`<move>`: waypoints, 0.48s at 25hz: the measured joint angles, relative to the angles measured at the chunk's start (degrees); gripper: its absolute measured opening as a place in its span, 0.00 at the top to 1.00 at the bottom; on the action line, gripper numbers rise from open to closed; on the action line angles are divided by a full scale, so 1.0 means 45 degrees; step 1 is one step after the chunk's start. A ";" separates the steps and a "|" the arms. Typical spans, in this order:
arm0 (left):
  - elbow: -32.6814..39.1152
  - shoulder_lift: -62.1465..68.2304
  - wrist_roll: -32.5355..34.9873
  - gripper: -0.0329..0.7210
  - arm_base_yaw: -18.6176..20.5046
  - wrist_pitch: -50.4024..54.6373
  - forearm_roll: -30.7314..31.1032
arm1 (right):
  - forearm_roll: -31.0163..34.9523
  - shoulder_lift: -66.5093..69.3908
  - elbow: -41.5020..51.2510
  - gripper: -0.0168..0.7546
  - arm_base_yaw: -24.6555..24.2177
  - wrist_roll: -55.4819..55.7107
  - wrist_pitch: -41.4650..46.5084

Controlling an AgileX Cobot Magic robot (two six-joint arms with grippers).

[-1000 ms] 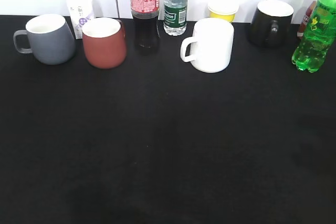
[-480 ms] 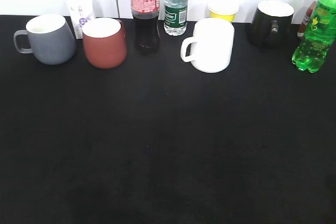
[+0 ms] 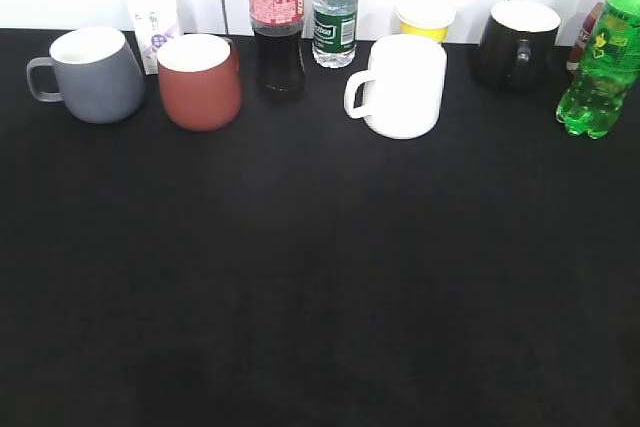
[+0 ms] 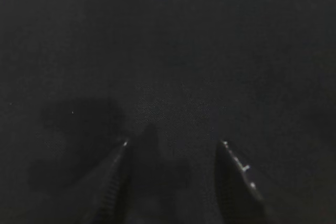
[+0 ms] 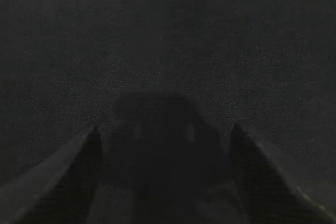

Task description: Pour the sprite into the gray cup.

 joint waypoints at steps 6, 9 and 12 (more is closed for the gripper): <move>0.0000 -0.0735 0.0000 0.54 0.0308 -0.0015 -0.0004 | 0.0046 -0.0537 0.0000 0.23 -0.0059 0.0024 0.0000; 0.0000 -0.2511 0.0000 0.63 0.1366 -0.0015 0.0074 | 0.0176 -0.2042 0.0000 0.23 -0.1418 0.0024 0.0002; 0.0000 -0.3913 0.0000 0.65 0.1981 -0.0027 -0.0072 | 0.0217 -0.3027 0.0016 0.23 -0.1713 0.0024 0.0037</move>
